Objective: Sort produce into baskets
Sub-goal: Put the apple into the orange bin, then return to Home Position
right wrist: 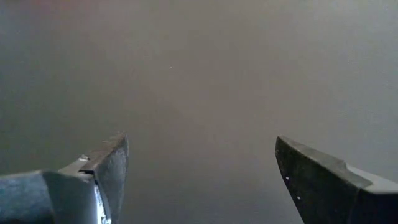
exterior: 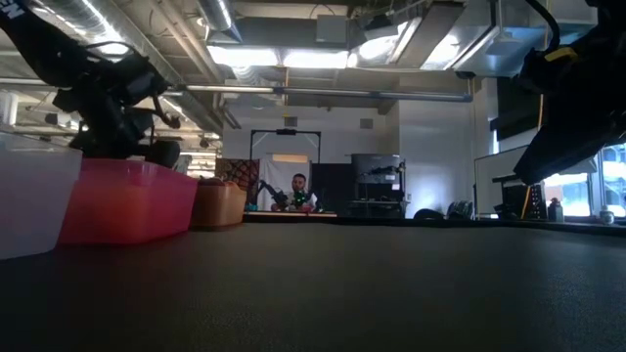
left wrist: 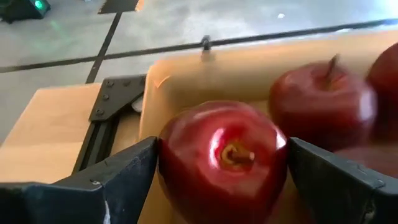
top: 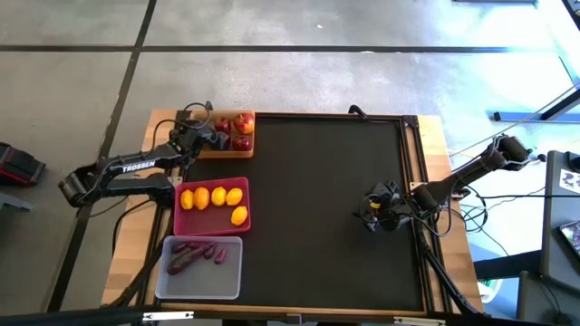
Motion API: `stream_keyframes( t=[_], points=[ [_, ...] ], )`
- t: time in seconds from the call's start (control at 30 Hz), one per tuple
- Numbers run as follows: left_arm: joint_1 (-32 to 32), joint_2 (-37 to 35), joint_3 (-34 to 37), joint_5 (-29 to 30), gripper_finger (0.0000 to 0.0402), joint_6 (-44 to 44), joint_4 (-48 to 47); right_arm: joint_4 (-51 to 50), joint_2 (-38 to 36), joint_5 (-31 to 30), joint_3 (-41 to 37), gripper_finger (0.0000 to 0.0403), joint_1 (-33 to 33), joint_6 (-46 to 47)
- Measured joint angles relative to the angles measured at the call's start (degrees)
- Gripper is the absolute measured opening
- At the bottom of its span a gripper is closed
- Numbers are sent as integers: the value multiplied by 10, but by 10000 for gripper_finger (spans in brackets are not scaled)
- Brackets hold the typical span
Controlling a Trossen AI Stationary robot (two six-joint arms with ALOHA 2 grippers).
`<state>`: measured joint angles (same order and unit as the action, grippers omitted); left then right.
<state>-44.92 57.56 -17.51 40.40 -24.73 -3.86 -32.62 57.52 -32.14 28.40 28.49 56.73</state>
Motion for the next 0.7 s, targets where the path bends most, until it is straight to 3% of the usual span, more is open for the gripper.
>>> stream_keyframes(
  t=[0.27,0.6,0.7],
  points=[
    [-22,0,12,-9,380,12,0,0,0,0,0,335,0,0],
    [-15,-17,-34,-14,377,26,-66,0,0,12,0,335,0,4],
    [-3,-38,-57,-51,377,47,-85,0,0,17,0,335,0,5]
  ],
)
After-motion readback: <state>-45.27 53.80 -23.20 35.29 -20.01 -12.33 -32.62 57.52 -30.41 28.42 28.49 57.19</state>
